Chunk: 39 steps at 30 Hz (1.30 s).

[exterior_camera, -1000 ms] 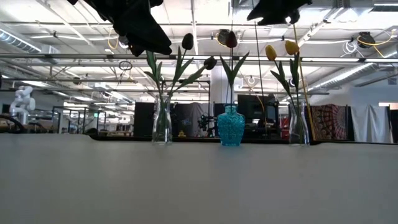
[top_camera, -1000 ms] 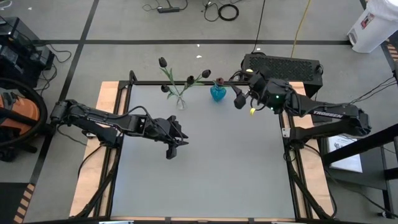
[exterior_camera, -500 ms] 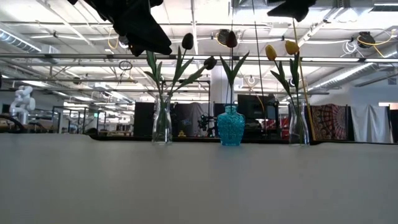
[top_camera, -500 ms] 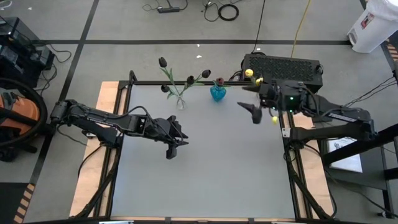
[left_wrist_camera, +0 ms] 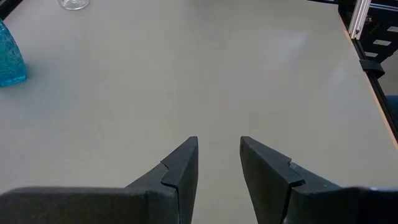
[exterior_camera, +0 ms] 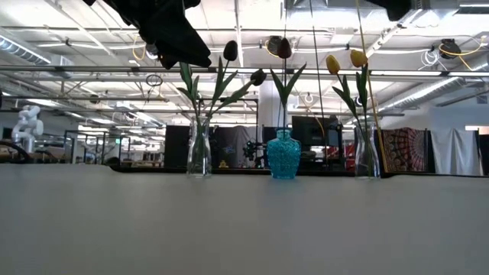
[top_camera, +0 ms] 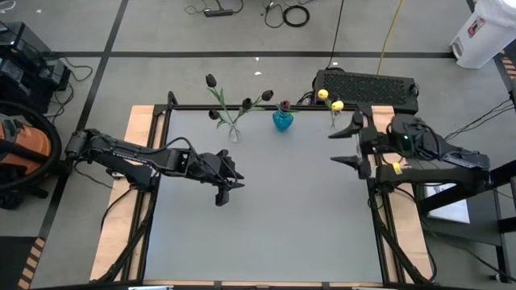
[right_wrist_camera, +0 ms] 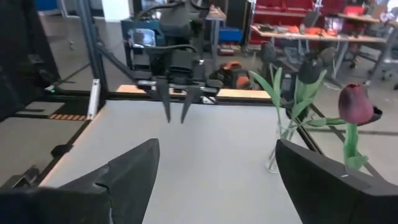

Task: Sort flowers into vase by color
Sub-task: Return to Home Position

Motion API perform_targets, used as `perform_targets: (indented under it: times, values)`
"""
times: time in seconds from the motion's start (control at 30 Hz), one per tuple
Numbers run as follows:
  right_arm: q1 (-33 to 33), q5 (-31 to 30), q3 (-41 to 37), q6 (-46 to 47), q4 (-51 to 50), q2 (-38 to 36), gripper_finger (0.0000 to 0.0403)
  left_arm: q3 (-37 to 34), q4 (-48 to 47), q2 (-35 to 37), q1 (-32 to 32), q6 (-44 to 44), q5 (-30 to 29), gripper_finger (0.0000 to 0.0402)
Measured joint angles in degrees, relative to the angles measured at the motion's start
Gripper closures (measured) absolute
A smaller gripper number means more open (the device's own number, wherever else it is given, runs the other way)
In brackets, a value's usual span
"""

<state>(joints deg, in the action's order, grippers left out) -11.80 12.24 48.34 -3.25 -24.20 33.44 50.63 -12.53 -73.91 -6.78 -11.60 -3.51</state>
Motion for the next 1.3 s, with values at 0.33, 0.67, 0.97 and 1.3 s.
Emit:
perform_targets:
  times: [0.33, 0.67, 0.97, 1.3]
  values:
    - [3.5, 0.1, -13.0, 0.5, 7.2, -13.4, 0.009, 0.0, 0.0, 0.0, 0.0, 0.0, 0.0, 0.0277]
    - [4.4, 0.1, -25.7, 2.6, 17.7, -19.4, 0.009, 0.0, 0.0, 0.0, 0.0, 0.0, 0.0, 0.0277]
    - [4.4, 0.1, -34.3, 3.5, 25.2, -19.7, 0.009, 0.0, 0.0, 0.0, 0.0, 0.0, 0.0, 0.0277]
    - [4.4, -0.1, -36.6, 4.1, 27.0, -19.7, 0.009, 0.0, 0.0, 0.0, 0.0, 0.0, 0.0, 0.0277]
